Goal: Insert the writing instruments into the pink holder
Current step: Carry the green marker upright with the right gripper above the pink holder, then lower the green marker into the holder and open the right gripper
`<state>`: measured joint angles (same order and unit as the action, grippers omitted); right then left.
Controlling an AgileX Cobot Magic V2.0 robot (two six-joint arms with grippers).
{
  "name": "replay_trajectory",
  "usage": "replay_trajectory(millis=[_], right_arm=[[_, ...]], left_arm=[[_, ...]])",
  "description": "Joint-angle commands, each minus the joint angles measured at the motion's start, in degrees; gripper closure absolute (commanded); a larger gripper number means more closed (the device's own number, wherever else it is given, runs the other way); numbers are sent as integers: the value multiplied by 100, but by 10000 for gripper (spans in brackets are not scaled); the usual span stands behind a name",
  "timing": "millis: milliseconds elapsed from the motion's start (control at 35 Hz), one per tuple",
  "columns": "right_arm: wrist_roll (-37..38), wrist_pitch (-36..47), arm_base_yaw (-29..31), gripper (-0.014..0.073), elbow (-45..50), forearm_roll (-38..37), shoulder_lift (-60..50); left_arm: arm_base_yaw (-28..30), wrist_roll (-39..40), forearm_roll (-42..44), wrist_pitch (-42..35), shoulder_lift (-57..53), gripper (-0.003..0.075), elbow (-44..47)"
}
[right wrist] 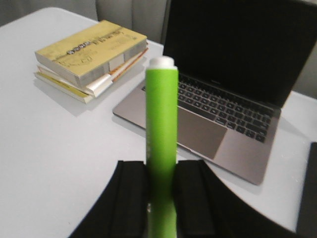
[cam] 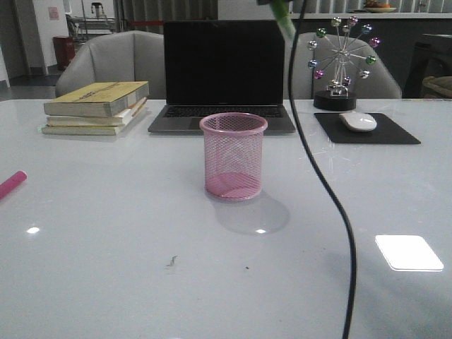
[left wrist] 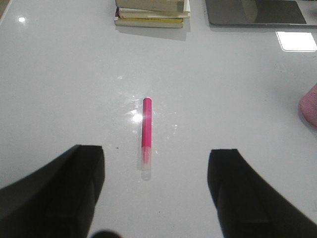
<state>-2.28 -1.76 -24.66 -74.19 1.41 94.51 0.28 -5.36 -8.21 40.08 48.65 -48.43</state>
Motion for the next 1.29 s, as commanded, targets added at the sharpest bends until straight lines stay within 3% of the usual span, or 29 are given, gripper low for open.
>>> replay_trajectory(millis=[0, 400, 686, 1144, 1259], right_arm=[[-50, 973, -140, 536, -147, -1, 11], [228, 2451, -384, 536, -101, 62, 1058], [275, 4459, -384, 536, 1151, 62, 1155], [422, 4535, -384, 532, 1306, 1, 1375], [422, 4535, -384, 489, 1306, -39, 1375]], left_arm=[[1, 23, -57, -407, -63, 221, -192], [1, 23, -57, -407, -63, 221, -192], [1, 23, -57, -407, -63, 221, -192], [1, 23, -57, -407, -63, 221, -192], [1, 23, -57, -407, -63, 221, -192]])
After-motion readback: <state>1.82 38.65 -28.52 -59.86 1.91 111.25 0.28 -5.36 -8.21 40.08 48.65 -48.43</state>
